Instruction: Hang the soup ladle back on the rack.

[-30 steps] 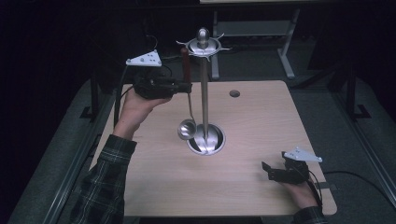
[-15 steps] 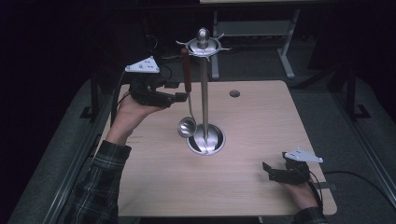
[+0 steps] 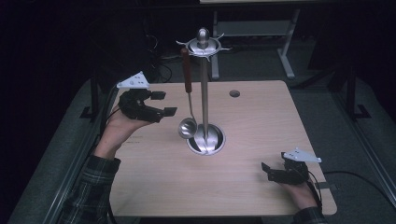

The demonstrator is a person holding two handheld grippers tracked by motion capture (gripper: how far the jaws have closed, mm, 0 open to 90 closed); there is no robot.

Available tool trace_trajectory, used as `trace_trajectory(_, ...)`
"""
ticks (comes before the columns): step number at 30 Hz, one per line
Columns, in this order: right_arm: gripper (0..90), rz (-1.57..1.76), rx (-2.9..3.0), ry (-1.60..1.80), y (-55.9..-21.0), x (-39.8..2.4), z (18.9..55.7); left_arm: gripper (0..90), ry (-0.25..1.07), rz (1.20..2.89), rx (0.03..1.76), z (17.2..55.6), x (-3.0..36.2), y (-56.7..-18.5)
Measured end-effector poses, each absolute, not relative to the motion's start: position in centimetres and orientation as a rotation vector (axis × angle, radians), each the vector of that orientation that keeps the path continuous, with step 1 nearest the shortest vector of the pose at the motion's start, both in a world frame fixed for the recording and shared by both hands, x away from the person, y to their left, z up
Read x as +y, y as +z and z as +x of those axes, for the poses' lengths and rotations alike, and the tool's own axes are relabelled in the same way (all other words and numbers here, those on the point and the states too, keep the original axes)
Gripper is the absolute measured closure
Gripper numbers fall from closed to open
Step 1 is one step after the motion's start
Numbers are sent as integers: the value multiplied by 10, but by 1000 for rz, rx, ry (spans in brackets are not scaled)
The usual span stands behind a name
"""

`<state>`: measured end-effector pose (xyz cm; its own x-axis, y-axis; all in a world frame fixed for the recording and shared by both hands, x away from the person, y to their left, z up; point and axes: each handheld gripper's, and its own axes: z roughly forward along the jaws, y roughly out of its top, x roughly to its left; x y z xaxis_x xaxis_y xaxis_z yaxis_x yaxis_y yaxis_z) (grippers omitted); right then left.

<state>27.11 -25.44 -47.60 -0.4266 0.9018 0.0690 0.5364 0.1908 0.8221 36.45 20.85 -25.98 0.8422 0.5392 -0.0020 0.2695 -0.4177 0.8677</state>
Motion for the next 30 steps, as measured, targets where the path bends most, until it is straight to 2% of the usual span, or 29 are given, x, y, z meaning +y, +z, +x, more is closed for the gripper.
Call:
trace_trajectory(16, 91, 1337, 2045, 1125, -476, -253, 272, 160, 415, 2029, 705, 332, 235, -310)
trace_trajectory(30, 91, 1337, 2045, 1125, -476, -250, 273, 151, 437, 2008, 807, 312, 260, -356)
